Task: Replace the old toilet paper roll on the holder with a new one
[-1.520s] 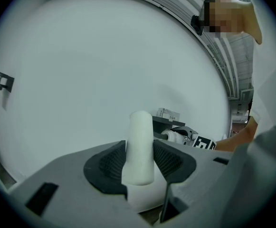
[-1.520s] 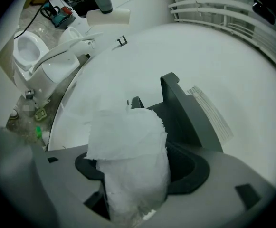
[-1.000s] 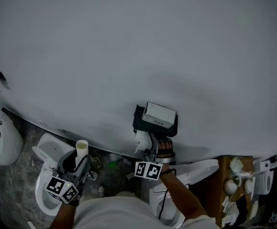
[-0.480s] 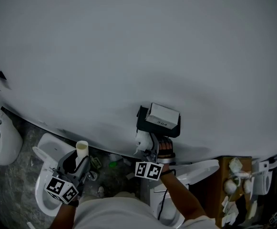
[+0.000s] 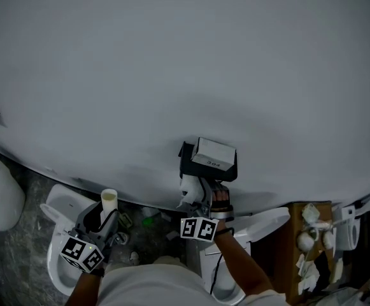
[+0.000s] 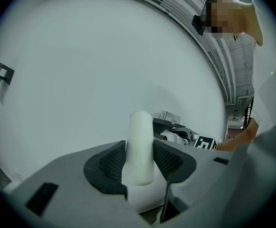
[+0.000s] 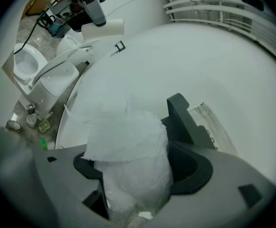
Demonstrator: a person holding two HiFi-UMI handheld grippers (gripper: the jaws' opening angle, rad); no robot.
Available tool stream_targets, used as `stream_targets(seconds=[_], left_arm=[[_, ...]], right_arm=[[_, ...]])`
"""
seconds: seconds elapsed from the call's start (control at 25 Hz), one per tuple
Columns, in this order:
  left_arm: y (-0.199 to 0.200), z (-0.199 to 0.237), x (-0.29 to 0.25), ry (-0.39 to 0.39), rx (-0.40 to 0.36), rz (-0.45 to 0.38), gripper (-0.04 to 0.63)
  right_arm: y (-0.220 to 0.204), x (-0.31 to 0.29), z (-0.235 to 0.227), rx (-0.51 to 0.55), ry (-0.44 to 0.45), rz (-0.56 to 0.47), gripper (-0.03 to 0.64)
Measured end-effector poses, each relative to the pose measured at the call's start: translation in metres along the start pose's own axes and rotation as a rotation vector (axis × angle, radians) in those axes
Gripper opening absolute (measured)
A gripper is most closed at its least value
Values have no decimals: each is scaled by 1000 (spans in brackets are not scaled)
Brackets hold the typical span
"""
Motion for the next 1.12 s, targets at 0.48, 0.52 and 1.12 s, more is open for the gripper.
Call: stream_targets(seconds=[0.48, 0.52, 1.12], left_arm=[[6, 7, -25, -117, -24, 28, 187], [4, 6, -28, -132, -22, 31, 187], [-13, -12, -46, -235, -18, 59, 187]], right_arm=[[12, 30, 2, -130, 159, 17, 410], [13, 34, 2, -133, 152, 19, 410], [15, 66, 22, -200, 183, 50, 409]])
Point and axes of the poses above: the fingertips, and each gripper's own axes: x backward along the fingers, z to its left, y out of its top, the point moved 9 cm from there along x, backward along the fingers, and after that the axes turned 5 degrees about y, right-handed, at the moved point
